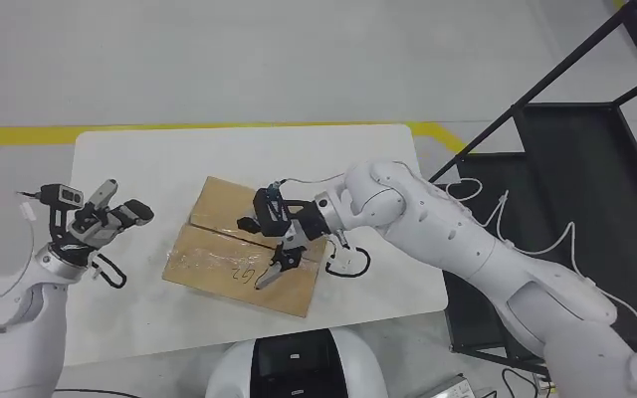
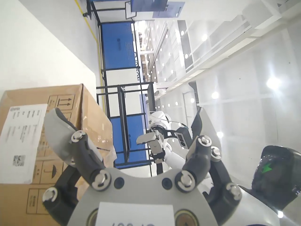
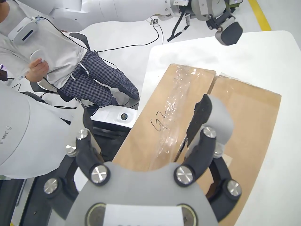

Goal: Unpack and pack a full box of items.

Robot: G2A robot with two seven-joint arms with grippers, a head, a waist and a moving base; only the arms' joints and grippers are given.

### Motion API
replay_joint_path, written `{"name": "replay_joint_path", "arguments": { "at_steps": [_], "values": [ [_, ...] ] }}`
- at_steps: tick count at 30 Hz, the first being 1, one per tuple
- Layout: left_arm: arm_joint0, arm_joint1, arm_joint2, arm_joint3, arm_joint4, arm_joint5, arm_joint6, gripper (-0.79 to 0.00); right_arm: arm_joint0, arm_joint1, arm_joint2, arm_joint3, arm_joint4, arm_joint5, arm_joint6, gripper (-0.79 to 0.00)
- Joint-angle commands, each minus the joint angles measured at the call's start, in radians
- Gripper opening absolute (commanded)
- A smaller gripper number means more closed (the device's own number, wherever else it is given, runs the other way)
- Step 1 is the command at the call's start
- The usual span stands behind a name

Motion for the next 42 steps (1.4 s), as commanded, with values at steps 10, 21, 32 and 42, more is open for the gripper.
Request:
{"name": "replay_joint_path", "arguments": {
  "at_steps": [10, 21, 32, 42],
  "values": [
    [0.011, 0.018, 0.015, 0.045, 0.046, 0.044, -0.252, 0.000, -0.093, 0.012, 0.033, -0.056, -0.038, 0.030, -0.033, 0.000],
    [-0.011, 0.026, 0.008, 0.038, 0.034, 0.023, -0.275, 0.000, -0.163, 0.030, 0.066, -0.101, -0.050, 0.038, -0.011, 0.000],
    [-0.012, 0.024, -0.008, 0.024, -0.121, -0.057, -0.335, 0.000, -0.197, 0.034, 0.082, -0.109, -0.033, 0.021, -0.009, 0.000],
    [-0.038, 0.016, 0.032, 0.007, -0.075, -0.158, -0.277, 0.000, -0.226, 0.035, 0.091, -0.094, -0.017, 0.008, -0.033, 0.000]
  ]
}}
